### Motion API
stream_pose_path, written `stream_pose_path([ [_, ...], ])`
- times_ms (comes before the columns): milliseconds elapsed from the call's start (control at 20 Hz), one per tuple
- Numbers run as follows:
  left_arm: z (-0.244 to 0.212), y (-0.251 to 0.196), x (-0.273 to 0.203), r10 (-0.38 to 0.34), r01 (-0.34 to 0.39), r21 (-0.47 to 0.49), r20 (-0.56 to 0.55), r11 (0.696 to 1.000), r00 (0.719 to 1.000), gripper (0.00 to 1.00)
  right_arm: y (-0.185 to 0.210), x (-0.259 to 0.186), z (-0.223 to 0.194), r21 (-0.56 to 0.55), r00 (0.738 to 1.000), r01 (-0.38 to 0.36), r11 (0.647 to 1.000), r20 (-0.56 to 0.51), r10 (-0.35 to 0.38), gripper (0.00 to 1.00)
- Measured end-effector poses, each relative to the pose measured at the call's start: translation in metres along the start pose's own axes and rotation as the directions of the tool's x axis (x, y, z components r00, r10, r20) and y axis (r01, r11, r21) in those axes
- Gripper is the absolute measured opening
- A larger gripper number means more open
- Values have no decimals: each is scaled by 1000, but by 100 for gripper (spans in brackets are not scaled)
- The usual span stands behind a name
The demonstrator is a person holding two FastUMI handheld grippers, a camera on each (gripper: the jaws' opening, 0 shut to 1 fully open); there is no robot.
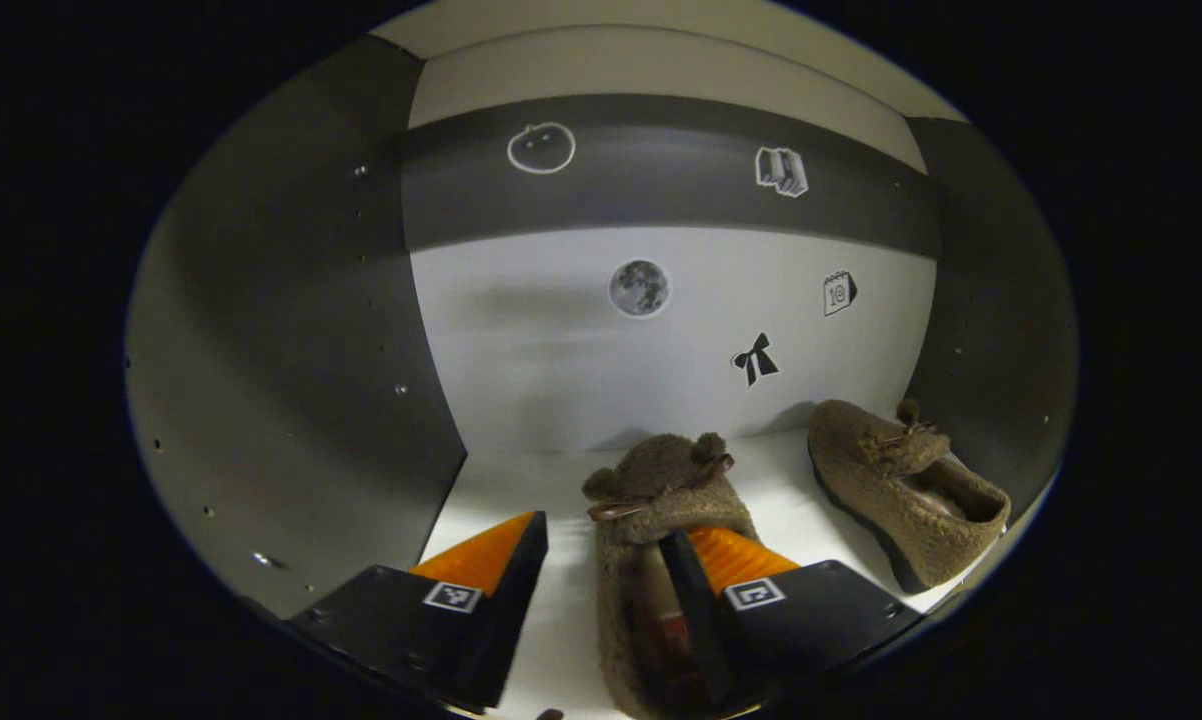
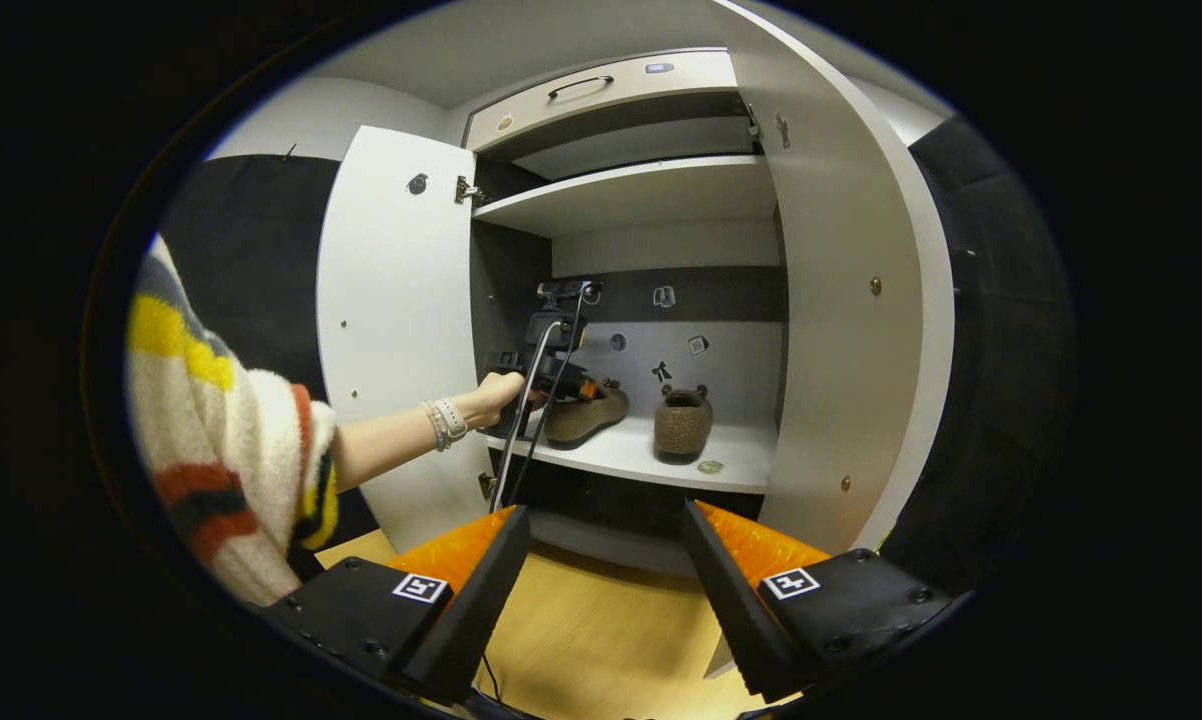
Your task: Grab one shoe with the right hand and put it into the shoe cabinet, grab the other shoe with the left hand and put it into the shoe cabinet; then close the right door with the right hand and the left door with the left hand.
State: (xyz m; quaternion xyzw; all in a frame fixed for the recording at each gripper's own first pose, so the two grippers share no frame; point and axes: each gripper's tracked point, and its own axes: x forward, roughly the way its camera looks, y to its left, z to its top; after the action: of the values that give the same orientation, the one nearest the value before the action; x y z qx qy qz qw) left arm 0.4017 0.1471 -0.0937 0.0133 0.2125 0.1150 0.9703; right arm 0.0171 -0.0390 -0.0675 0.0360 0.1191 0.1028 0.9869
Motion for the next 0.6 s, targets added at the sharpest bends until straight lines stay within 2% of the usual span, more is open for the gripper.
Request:
stream_pose_path([
  [50, 2, 0, -11, -4, 4, 6, 13, 1000, 1000, 83, 3, 0, 4, 0, 1000, -4, 1000, 11, 4, 98],
  [200, 21, 4, -47, -18, 17, 19, 96, 1000, 995, 97, 12, -1, 10, -4, 999, -15, 1000, 33, 15, 98],
  [400, 40, -9, -118, -101, 104, -5, 197, 995, 975, 96, 27, -9, 22, -12, 997, -29, 1000, 67, 29, 98],
  [500, 53, -21, -173, -140, 143, 11, 296, 990, 945, 97, 30, -15, 36, -17, 994, -24, 1000, 104, 26, 98],
  [600, 68, -35, -242, -188, 193, 29, 418, 981, 889, 94, 26, -22, 50, -17, 990, -1, 1000, 139, 4, 98],
])
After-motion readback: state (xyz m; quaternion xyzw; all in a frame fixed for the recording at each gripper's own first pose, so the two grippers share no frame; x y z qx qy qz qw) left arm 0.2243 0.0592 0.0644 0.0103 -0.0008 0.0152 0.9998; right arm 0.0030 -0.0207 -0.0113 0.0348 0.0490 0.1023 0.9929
